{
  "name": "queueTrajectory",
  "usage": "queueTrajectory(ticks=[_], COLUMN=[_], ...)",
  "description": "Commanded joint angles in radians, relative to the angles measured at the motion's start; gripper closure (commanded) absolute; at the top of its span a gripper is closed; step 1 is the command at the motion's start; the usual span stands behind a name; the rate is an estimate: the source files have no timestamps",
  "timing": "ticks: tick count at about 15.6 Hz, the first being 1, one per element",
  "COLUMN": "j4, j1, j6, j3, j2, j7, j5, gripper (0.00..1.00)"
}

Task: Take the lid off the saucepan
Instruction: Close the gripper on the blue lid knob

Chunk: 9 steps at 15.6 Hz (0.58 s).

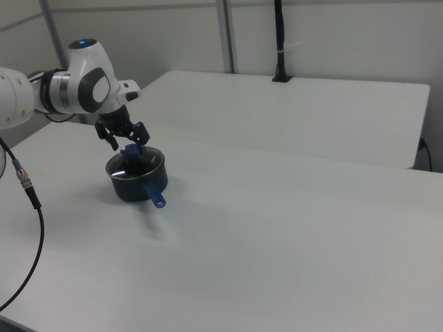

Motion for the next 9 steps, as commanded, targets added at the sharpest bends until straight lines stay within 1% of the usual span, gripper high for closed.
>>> queueTrajectory(ticks=[1,3,4,7,9], j4=[-0.015,-0.015,-0.015,-0.015,-0.017], j1=[0.016,0.018,0.019,0.018,0.019], j6=[-0.027,-0.028,-0.028,-0.028,-0.03], j3=[-0.019,-0.018,-0.018,-0.018,-0.019], j2=[-0.021,-0.021,-0.021,-0.021,-0.022], j7=[-0.031,-0.028,-0.028,-0.031,-0.031], j5=[0.019,0.014,0.011,0.009,0.008], gripper=[0.1,0.26,0.32,0.45,0.51])
